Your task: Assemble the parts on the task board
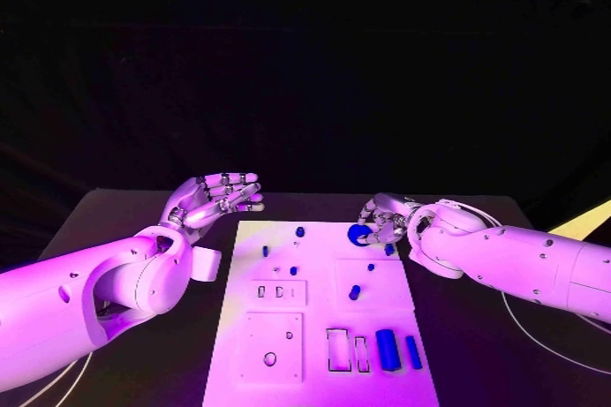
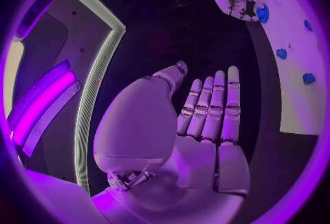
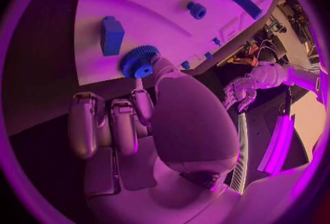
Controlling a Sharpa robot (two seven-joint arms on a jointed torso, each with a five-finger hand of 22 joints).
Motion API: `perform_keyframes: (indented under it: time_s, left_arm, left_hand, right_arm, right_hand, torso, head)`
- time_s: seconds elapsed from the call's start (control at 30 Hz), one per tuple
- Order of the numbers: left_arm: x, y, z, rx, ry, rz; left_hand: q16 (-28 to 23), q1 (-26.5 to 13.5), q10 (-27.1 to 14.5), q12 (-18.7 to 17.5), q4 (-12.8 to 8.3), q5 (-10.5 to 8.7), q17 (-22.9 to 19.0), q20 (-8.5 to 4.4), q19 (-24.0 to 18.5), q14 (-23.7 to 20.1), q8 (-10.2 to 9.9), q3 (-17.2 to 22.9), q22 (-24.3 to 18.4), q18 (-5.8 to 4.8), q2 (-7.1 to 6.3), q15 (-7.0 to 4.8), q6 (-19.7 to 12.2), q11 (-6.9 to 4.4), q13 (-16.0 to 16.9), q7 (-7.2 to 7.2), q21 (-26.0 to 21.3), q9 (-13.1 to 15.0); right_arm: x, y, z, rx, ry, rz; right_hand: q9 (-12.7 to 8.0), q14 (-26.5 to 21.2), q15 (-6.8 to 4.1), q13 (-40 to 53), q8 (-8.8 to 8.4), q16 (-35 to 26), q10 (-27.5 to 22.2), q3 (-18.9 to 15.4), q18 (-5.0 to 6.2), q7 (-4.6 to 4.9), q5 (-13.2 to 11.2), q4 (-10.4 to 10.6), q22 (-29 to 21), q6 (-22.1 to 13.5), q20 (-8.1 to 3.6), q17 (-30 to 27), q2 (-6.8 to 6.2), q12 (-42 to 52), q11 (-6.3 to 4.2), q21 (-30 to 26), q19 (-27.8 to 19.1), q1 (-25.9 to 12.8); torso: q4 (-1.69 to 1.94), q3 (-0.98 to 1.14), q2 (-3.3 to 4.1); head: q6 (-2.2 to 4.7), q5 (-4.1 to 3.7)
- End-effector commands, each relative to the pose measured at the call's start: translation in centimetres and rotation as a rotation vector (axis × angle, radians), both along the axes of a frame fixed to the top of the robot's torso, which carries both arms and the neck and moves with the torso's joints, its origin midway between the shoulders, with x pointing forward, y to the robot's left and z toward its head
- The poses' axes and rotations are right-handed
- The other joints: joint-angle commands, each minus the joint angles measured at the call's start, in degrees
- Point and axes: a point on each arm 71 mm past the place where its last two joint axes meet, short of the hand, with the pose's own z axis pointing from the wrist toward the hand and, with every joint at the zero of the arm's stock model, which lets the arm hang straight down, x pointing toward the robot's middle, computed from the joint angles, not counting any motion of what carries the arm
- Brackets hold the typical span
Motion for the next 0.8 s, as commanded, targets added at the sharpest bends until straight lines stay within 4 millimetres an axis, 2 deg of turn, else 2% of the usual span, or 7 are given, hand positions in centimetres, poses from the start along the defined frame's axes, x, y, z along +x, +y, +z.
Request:
perform_keyframes:
  time_s: [0.03, 0.1, 0.2, 0.27, 0.37, 0.5, 0.8]
  left_arm:
    - [0.0, -0.2, 0.2, -0.011, -0.007, -0.019]
    - [0.0, -0.2, 0.2, -0.011, -0.007, -0.018]
    - [0.0, -0.2, 0.1, -0.011, -0.007, -0.017]
    - [0.0, -0.2, 0.1, -0.011, -0.006, -0.017]
    - [0.0, -0.1, 0.1, -0.010, -0.006, -0.017]
    - [0.0, -0.1, 0.1, -0.010, -0.005, -0.016]
    - [0.1, -0.1, 0.1, -0.008, -0.003, -0.015]
  left_hand:
    - [-0.3, -0.3, -0.3, -0.2, 0.1, 0.24, 0.1, 0.11, -0.4, -0.4, -0.4, 0.3, -0.1, 0.42, -0.01, -0.02, -0.4, -0.02, 0.0, 3.01, -0.2, -0.1]
    - [-0.3, -0.3, -0.3, -0.2, 0.1, 0.24, 0.1, 0.11, -0.4, -0.4, -0.4, 0.3, -0.1, 0.42, -0.01, -0.02, -0.4, -0.02, 0.0, 3.01, -0.2, -0.1]
    - [-0.3, -0.3, -0.3, -0.2, 0.1, 0.24, 0.1, 0.11, -0.4, -0.4, -0.4, 0.3, -0.1, 0.42, -0.01, -0.02, -0.4, -0.02, 0.0, 3.01, -0.2, -0.1]
    - [-0.3, -0.3, -0.3, -0.2, 0.1, 0.24, 0.1, 0.11, -0.4, -0.4, -0.4, 0.3, -0.1, 0.42, -0.01, -0.02, -0.4, -0.02, 0.0, 3.01, -0.2, -0.1]
    - [-0.4, -0.4, -0.3, -0.2, 0.0, 0.24, 0.2, 0.17, -0.4, -0.4, -0.4, 0.4, -0.1, 0.49, 0.02, -0.02, -0.4, 0.00, 0.0, 3.05, -0.1, -0.1]
    - [-0.4, -0.4, -0.3, -0.2, 0.0, 0.24, 0.2, 0.17, -0.4, -0.4, -0.4, 0.4, -0.1, 0.49, 0.02, -0.02, -0.4, 0.00, 0.0, 3.05, -0.1, -0.1]
    - [-0.4, -0.4, -0.3, -0.2, 0.0, 0.24, 0.2, 0.17, -0.4, -0.4, -0.4, 0.4, -0.1, 0.49, 0.02, -0.02, -0.4, 0.00, 0.0, 3.05, -0.1, -0.1]
  right_arm:
    - [-0.2, 0.1, -0.7, -0.028, 0.036, 0.021]
    - [-0.2, 0.1, -0.8, -0.031, 0.036, 0.020]
    - [-0.3, 0.0, -0.8, -0.037, 0.032, 0.022]
    - [-0.3, 0.1, -0.8, -0.042, 0.021, 0.026]
    - [-0.4, 0.4, -0.5, -0.057, -0.038, 0.050]
    - [-0.8, 1.0, 0.1, -0.062, -0.127, 0.084]
    - [-2.4, 3.5, 1.3, -0.062, -0.262, 0.151]
  right_hand:
    - [-0.1, 5.8, -0.30, 0.4, 0.25, 0.3, 0.6, 1.0, -1.08, -0.12, 0.4, 0.0, 7.1, 0.8, -0.13, 14.1, 0.48, 0.5, -0.13, 0.5, 0.5, 0.4]
    - [-0.2, 5.8, -0.33, 0.7, 0.24, 0.3, 0.8, 1.3, -1.12, -0.15, 0.5, -0.1, 7.3, 0.9, -0.16, 14.1, 0.48, 0.6, -0.17, 0.6, 0.6, 0.6]
    - [-0.5, 5.8, -0.47, 1.4, 0.10, 0.3, 1.3, 3.7, -1.20, -0.23, 0.6, -0.3, 7.7, 1.5, -0.34, 14.2, 0.47, 1.1, -0.29, 0.9, 0.9, 1.8]
    - [-0.8, 5.8, -0.51, 1.6, -0.11, 0.3, 1.4, 5.9, -1.27, -0.26, 0.1, -0.4, 8.0, 1.9, -0.38, 14.2, 0.03, 1.2, -0.35, 1.1, 1.1, 2.6]
    - [-1.1, 5.9, -0.63, 2.4, -0.21, 0.4, 2.1, 9.4, -1.45, -0.39, 1.8, -0.7, 8.7, 2.8, -0.48, 14.5, -0.96, 1.8, -0.46, 1.7, 1.6, 3.1]
    - [-1.1, 6.0, -0.86, 4.5, 0.20, 0.6, 3.9, 11.7, -1.81, -0.78, 2.0, -1.0, 9.9, 4.0, -0.65, 15.0, -1.61, 3.5, -0.78, 2.9, 2.6, 2.6]
    - [-1.0, 6.1, -1.07, 5.1, 0.40, 0.6, 4.5, 13.1, -2.02, -1.01, 2.0, -1.0, 10.7, 4.6, -0.86, 15.1, -2.21, 4.0, -0.99, 3.6, 3.2, 1.4]
  torso:
    - [0.00, 0.02, -0.02]
    - [0.00, 0.01, 0.00]
    - [-0.02, 0.04, 0.00]
    - [-0.03, 0.04, -0.01]
    - [-0.02, 0.03, -0.03]
    - [0.01, 0.03, -0.04]
    - [-0.01, -0.06, -0.11]
  head:
    - [-0.12, -0.05]
    - [-0.12, -0.03]
    - [-0.14, 0.01]
    - [-0.13, 0.01]
    - [-0.04, 0.04]
    - [0.06, 0.08]
    - [0.30, 0.25]
